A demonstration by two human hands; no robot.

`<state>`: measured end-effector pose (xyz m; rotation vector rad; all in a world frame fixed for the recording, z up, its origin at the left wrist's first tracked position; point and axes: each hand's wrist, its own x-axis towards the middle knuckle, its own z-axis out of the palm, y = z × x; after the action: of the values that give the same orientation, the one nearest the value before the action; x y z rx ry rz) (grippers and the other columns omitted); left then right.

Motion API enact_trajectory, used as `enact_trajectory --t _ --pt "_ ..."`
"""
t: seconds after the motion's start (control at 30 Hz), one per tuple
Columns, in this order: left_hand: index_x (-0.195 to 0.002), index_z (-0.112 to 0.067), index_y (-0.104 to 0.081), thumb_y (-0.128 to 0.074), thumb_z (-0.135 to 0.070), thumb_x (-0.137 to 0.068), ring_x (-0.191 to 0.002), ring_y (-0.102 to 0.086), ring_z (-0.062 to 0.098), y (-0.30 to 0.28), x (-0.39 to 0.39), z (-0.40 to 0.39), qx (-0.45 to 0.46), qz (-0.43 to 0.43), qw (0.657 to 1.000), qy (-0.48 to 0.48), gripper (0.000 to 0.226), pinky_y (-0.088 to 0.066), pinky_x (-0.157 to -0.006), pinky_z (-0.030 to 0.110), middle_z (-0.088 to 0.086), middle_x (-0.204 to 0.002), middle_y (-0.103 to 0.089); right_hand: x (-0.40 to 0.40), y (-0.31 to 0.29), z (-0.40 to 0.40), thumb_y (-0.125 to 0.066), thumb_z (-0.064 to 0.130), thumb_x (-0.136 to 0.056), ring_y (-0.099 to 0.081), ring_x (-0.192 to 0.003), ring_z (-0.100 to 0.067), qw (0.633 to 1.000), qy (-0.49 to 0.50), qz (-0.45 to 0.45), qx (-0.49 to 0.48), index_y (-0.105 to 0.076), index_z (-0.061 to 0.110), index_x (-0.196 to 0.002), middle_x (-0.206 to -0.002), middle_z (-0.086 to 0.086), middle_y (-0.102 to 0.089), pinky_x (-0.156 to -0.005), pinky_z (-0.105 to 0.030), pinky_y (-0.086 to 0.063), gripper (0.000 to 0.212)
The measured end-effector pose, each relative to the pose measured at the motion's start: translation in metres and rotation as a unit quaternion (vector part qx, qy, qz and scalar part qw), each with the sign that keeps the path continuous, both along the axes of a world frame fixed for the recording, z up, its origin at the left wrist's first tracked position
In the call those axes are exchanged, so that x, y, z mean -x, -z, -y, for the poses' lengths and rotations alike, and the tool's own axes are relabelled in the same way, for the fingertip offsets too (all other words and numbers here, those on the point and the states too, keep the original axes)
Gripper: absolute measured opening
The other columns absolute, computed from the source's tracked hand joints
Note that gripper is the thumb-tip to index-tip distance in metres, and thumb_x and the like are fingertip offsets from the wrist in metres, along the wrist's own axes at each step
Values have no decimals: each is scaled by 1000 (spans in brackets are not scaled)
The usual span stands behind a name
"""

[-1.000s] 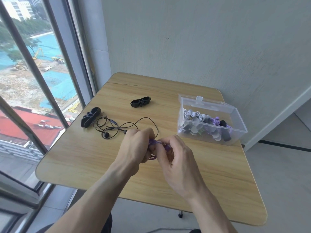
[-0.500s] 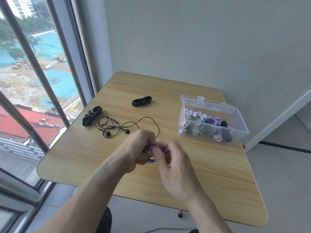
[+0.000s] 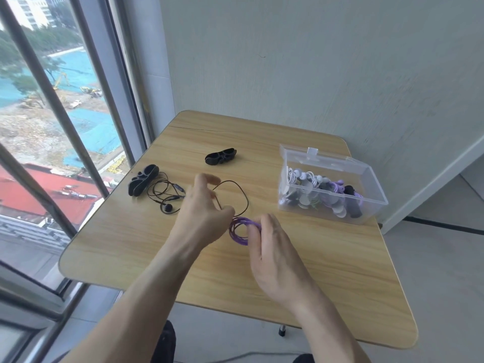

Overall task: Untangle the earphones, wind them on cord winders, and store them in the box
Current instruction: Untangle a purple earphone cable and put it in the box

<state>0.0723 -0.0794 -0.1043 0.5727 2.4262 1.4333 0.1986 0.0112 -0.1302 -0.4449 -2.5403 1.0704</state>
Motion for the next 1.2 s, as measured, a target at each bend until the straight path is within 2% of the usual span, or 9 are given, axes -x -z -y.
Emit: enact_trajectory --t 0.1,0.2,0.33,0.47,0.77,0.87,0.97,1.07,1.2 --pt "-121 -20 -50 -55 -6 -84 -112 -51 25 3 25 9 -4 -66 995 -74 40 -47 -98 44 6 -118 -53 -3 2 -7 -38 19 -106 -45 -83 3 1000 19 8 -21 -44 19 -96 -94 4 -47 -75 -4 -32 11" --pt "-127 -13 -53 -46 1 -83 -122 -43 33 5 52 24 60 -152 971 -177 47 -36 -104 46 14 -130 -51 -4 4 -14 -38 19 -106 -44 -83 5 999 30 23 -20 -44 18 -98 -96 2 -49 -77 -3 -31 10" --pt "-145 -13 -38 -45 8 -80 -134 -32 40 19 85 46 177 -142 950 -216 68 -25 -111 56 19 -144 -42 -5 4 -15 -38 23 -106 -44 -83 5 999 21 33 -24 -45 19 -96 -93 6 -49 -76 -5 -32 13" --pt "-143 -11 -44 -57 1 -89 -128 -40 44 37 102 56 224 -141 942 -206 57 -30 -108 56 22 -136 -50 -4 7 -13 -37 25 -107 -45 -83 -4 997 7 68 -22 -46 20 -94 -96 4 -51 -74 -16 -30 16" --pt "-137 1 -45 -52 3 -90 -95 -51 36 23 103 58 106 -67 961 -245 48 -51 -88 43 24 -132 -35 -2 5 -16 -38 26 -106 -47 -81 2 998 21 65 -5 -49 20 -93 -92 6 -53 -71 -9 -33 18" --pt "-137 -4 -50 -60 6 -89 -84 -58 27 0 85 51 -40 35 982 -182 50 -50 -65 31 13 -113 -57 -4 -1 -18 -39 26 -106 -49 -75 1 999 26 37 16 -51 20 -92 -81 13 -51 -68 -10 -35 19" --pt "-123 -4 -63 -81 4 -67 -88 -70 30 -15 43 41 -180 199 963 -34 59 -56 -81 33 7 -91 -71 -11 -11 -20 -38 31 -106 -49 -64 -5 998 14 28 59 -53 23 -91 -68 14 -52 -64 -17 -37 23" --pt "-104 -6 -67 -77 3 -57 -86 -72 27 -12 8 26 -183 235 952 68 48 -55 -85 34 6 -89 -76 -19 -21 -22 -37 39 -105 -49 -60 -12 983 -27 14 181 -56 12 -92 -61 9 -51 -62 -27 -42 35" --pt "-94 -4 -61 -42 31 -70 -59 -60 14 -7 -12 8 -129 214 961 114 46 -47 -51 18 4 -69 -67 -27 -26 -25 -47 51 -95 -47 -64 -19 929 -70 -32 362 -65 19 -91 -68 -2 -51 -64 -29 -40 37"
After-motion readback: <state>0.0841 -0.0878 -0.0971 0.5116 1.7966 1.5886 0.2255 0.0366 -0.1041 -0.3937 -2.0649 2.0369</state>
